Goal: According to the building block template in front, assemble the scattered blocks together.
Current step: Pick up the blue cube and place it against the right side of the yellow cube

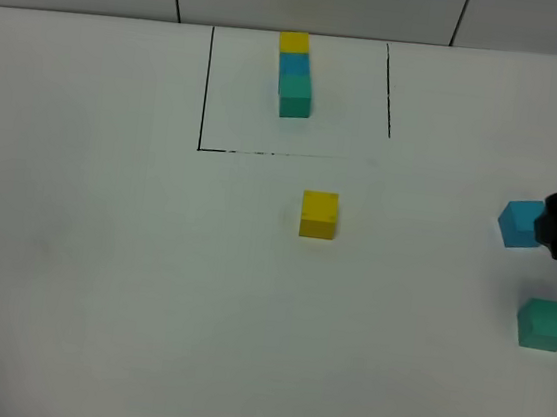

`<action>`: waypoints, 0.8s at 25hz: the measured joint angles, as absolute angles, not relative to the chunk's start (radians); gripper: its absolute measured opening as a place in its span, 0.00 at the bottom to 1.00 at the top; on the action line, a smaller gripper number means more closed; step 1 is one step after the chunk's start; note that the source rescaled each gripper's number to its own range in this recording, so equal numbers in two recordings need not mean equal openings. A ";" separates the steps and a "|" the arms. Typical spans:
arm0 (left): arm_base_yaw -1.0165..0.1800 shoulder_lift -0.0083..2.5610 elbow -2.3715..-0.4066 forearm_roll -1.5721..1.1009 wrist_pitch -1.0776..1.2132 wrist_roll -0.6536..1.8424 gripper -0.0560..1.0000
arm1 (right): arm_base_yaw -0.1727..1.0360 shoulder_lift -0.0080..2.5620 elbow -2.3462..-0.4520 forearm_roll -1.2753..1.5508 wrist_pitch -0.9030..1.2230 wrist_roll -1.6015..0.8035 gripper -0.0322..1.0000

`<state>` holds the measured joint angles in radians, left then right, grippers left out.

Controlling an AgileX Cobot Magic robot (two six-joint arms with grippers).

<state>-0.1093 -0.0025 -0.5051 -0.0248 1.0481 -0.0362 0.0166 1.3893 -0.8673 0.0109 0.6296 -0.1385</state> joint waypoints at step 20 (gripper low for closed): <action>-0.109 -0.002 -0.505 -0.025 1.048 -0.036 0.68 | 0.005 1.961 -1.199 0.009 0.620 -0.198 0.88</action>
